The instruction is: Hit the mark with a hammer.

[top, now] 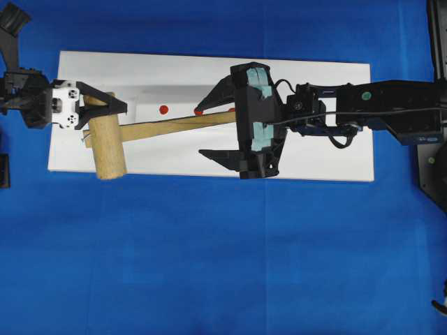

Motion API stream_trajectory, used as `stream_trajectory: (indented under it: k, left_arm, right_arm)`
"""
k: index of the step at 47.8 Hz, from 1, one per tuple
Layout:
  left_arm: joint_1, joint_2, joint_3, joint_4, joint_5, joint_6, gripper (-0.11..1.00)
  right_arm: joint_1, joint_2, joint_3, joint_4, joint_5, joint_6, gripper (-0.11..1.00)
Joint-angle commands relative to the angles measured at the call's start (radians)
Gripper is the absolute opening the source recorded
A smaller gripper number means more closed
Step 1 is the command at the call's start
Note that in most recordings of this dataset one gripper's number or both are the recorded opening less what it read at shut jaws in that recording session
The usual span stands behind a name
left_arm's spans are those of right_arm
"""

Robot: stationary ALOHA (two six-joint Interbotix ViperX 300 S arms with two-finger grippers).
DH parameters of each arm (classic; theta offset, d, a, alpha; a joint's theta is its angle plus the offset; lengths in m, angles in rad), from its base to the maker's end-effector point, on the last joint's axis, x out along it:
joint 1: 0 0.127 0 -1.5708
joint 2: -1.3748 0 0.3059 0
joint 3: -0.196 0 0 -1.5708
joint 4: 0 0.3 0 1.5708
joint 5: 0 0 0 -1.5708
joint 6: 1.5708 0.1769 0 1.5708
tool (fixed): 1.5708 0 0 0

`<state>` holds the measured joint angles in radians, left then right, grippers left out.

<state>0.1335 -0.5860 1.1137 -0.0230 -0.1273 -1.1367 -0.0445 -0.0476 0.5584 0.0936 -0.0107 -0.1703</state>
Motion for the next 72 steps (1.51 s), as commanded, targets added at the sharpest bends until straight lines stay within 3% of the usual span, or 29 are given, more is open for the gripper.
stream_trajectory:
  k: [1,22,28,31,39,43,66,72]
  left_arm:
    - [-0.012,-0.02,-0.014,0.003,-0.006,-0.011,0.45]
    - [-0.048,-0.023,-0.032,0.003,-0.008,-0.018,0.45]
    - [-0.049,-0.023,-0.034,0.003,-0.011,-0.02,0.45]
    - [-0.048,-0.021,-0.037,0.003,-0.009,-0.018,0.45]
    - [-0.048,-0.009,-0.048,0.003,-0.011,-0.009,0.45]
    - [-0.048,-0.002,-0.054,0.003,-0.011,-0.008,0.45]
    - [-0.041,-0.02,-0.072,0.008,-0.011,0.005,0.47]
    - [-0.041,-0.014,-0.075,0.008,-0.011,0.003,0.77]
  right_arm:
    - [0.003,-0.005,-0.032,-0.021,-0.011,0.0,0.87]
    - [0.003,0.089,-0.075,-0.054,-0.011,0.0,0.87]
    - [0.003,0.089,-0.075,-0.063,-0.009,-0.002,0.81]
    - [0.003,0.089,-0.075,-0.064,-0.008,-0.002,0.71]
    - [0.008,0.091,-0.072,-0.064,-0.011,-0.003,0.23]
    - [0.014,0.089,-0.071,-0.064,-0.011,-0.002,0.08]
    - [0.028,0.089,-0.067,-0.064,-0.008,0.002,0.09]
    - [0.028,0.089,-0.067,-0.063,-0.008,0.002,0.09]
